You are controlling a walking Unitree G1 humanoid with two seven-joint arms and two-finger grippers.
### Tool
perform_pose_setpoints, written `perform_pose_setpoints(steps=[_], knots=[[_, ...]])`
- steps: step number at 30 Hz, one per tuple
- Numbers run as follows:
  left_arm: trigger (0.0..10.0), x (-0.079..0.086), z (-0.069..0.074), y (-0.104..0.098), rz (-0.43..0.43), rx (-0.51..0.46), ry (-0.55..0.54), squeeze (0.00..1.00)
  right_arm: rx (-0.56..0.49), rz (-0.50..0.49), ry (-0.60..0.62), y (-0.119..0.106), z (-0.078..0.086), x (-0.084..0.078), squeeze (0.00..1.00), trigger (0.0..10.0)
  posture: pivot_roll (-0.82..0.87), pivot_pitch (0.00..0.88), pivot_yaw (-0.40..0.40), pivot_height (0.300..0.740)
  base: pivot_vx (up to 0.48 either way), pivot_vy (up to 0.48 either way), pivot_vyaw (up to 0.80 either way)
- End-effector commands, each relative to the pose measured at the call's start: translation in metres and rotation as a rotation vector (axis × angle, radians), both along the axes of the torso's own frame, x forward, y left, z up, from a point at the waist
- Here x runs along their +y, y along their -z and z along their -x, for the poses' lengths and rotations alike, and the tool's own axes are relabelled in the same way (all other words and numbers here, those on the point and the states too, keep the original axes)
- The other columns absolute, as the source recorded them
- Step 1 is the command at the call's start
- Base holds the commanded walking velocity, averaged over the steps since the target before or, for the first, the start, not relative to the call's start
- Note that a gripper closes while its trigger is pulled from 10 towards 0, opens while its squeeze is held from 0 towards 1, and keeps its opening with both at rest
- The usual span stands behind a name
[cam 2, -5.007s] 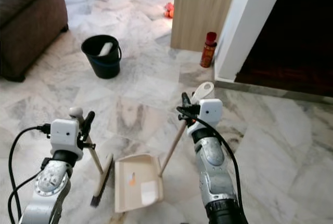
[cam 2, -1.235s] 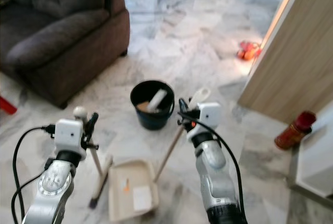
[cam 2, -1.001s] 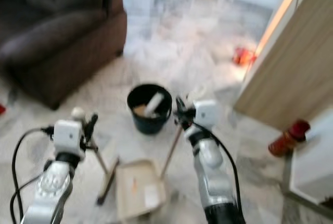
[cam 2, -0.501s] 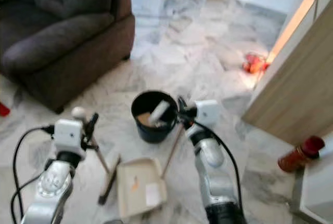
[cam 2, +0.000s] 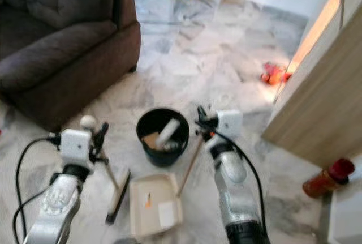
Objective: Sweep floor
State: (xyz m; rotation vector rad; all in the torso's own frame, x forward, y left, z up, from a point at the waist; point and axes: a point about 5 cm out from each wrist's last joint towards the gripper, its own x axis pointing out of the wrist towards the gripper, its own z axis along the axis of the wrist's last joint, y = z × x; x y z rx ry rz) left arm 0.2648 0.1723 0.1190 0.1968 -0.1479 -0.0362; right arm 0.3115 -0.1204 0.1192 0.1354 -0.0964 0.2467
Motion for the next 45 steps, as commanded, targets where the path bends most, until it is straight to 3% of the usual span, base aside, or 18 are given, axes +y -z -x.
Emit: perform_pose_setpoints(steps=[1,12,22,32,37,40,45], knots=[[10.0,-0.003,0.0,-0.007,-0.013,-0.039,0.014,0.0,-0.031,-0.032,0.01,-0.007,-0.001,-0.002,0.0,10.0,0.17,0.143,-0.024,0.74,0.0,0.0,0.0],[10.0,-0.004,0.0,-0.006,-0.012,-0.035,0.019,0.0,-0.059,-0.022,0.042,-0.013,-0.003,-0.01,0.0,10.0,0.17,0.137,-0.025,0.74,0.0,0.0,0.0],[10.0,-0.004,0.0,-0.006,-0.025,-0.034,0.028,0.0,-0.118,0.006,0.045,-0.033,0.002,-0.021,0.0,10.0,0.17,0.14,-0.022,0.74,0.0,0.0,0.0],[10.0,-0.004,-0.001,-0.005,-0.028,-0.031,0.036,0.0,-0.141,0.11,-0.029,-0.055,0.029,-0.031,0.0,10.0,0.15,0.142,-0.014,0.74,0.0,0.0,0.0],[10.0,-0.004,-0.002,-0.005,-0.027,-0.031,0.038,0.0,-0.137,0.12,-0.026,-0.062,0.035,-0.034,0.0,10.0,0.15,0.142,-0.012,0.74,0.0,0.0,0.0],[10.0,-0.004,-0.003,-0.005,-0.028,-0.03,0.04,0.0,-0.192,0.08,-0.029,-0.089,0.035,-0.03,0.0,10.0,0.15,0.14,-0.01,0.74,0.0,0.0,0.0],[10.0,-0.005,-0.003,-0.006,-0.027,-0.032,0.042,0.0,-0.257,0.038,-0.033,-0.113,0.033,-0.024,0.0,10.0,0.15,0.139,-0.01,0.74,0.0,0.0,0.0]])
